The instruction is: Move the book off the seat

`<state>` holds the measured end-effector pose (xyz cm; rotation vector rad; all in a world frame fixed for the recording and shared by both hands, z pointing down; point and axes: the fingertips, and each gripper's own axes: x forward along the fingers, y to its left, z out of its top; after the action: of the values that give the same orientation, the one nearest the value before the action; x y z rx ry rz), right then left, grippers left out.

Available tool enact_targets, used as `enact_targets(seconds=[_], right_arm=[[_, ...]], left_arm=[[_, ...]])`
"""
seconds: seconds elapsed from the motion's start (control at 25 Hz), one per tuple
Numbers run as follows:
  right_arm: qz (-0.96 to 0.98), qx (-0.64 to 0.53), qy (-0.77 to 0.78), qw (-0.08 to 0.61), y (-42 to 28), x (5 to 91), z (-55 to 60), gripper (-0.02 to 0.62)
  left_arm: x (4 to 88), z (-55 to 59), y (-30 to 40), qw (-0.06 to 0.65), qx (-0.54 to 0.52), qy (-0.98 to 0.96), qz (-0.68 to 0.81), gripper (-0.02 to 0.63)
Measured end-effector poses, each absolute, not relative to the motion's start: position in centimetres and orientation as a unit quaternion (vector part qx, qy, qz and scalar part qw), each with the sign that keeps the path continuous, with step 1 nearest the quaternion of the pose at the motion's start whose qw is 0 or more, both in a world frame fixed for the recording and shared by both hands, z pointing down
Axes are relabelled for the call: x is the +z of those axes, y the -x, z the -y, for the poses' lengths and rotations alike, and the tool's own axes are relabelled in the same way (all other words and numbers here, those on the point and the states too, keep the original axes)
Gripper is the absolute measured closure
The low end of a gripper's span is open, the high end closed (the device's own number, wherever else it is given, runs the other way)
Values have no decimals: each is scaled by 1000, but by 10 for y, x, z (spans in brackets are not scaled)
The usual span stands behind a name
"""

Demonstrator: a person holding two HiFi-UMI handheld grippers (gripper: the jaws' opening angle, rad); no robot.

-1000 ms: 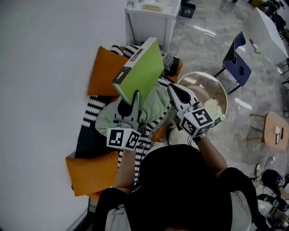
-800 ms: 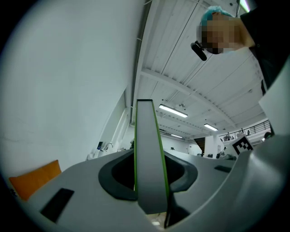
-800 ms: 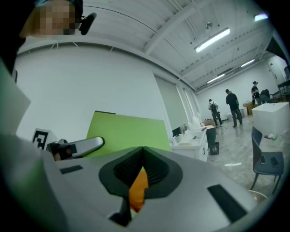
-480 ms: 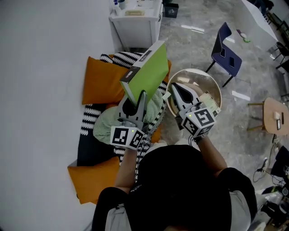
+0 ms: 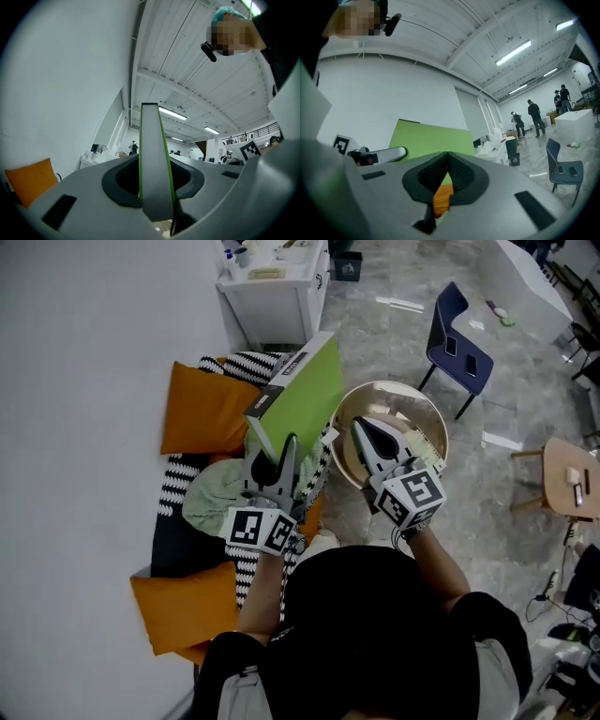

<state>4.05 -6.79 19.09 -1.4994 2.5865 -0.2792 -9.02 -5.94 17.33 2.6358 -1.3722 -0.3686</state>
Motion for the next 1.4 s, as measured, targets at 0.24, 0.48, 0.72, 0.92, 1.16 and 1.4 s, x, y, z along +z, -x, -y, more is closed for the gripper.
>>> enact_targets(seconds=[0.24,0.48,0.72,0.92,1.16,1.4], right_arm=[[-852,-99,509,74,-109,195,18,581],[-846,-103,518,74,-183,202,-31,581],[-833,-106,538,69,-234,207,-61,581],[-818,-108,560,70,-251,208,-63,582],[-807,-102,577,71,-254,217,-54,581],[-805,-96,582,67,-253,200,-10,581]], left_arm=[[175,13,28,72,-119,-881,453,472],[184,-31,-44,83,-114,-883,448,472],[192,-53,-95,103,-117,-891,427,472],[196,-49,-109,119,-117,-898,407,472],[208,-34,-109,123,-120,-906,388,472],[200,10,-110,136,-127,-905,381,472]])
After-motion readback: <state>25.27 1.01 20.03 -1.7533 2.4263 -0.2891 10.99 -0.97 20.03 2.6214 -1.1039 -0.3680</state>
